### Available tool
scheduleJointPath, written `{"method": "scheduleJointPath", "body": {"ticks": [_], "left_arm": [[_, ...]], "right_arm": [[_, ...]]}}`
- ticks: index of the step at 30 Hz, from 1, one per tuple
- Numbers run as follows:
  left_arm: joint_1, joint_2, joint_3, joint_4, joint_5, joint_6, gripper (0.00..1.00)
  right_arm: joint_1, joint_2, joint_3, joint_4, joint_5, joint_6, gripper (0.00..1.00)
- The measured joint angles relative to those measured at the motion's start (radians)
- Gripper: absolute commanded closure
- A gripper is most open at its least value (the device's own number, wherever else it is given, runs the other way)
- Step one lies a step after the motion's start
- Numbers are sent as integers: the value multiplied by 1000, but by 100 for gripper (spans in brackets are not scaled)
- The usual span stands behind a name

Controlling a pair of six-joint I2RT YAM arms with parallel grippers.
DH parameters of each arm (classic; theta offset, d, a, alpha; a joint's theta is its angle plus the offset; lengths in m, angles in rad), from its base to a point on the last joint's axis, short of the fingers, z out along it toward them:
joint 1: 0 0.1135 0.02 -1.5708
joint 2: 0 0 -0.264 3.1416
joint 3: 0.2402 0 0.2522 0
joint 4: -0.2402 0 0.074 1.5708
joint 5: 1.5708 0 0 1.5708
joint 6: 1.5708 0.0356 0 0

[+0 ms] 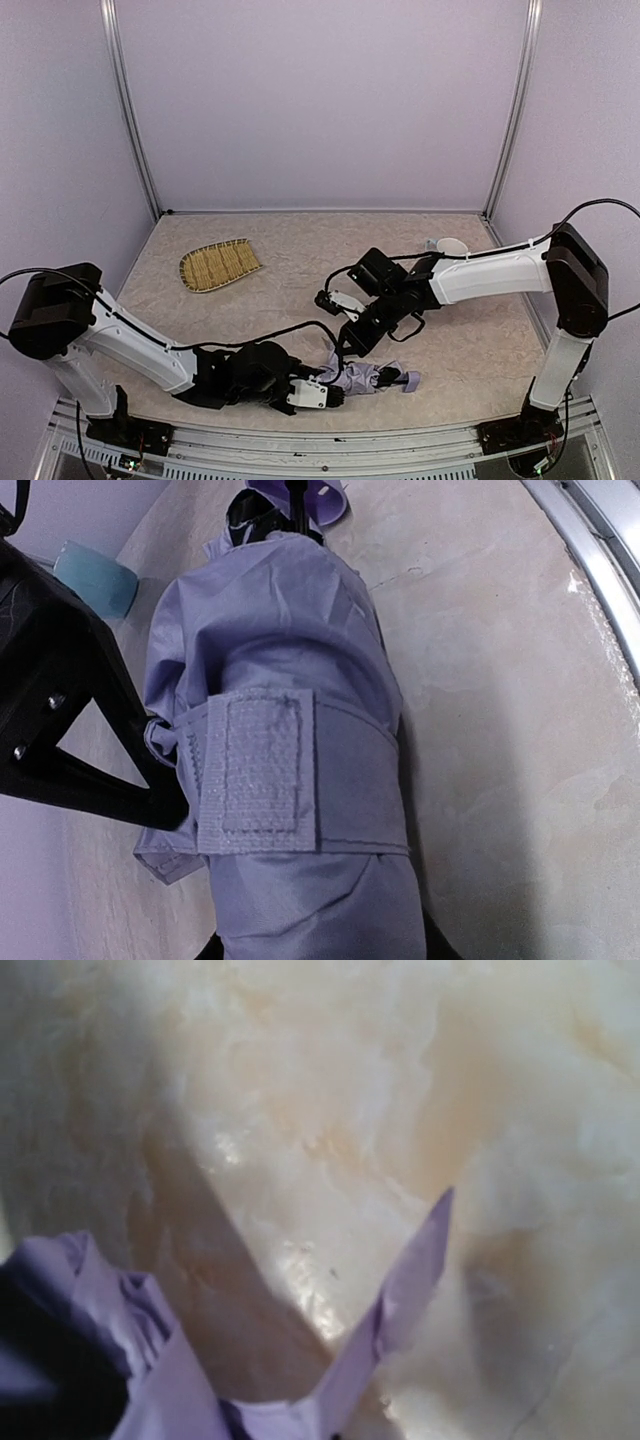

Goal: Put away the umbrella

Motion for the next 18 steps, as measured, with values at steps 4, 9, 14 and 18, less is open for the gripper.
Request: {"method": "scheduleJointPath", "body": {"ticks": [4,9,14,18], "left_arm": [[56,14,64,-79,127,11,100],[185,101,219,-205,306,-57,100],[261,161,262,-196,494,-166,100],[273,163,263,-188,584,-231,100]], "right_arm": [[-10,-8,-14,35,-34,-41,100],[-41,-45,-64,128,-51,-85,100],[-63,-174,-246,286,-48,-90,100],[-61,-223,-325,372,-66,-80,100]]}}
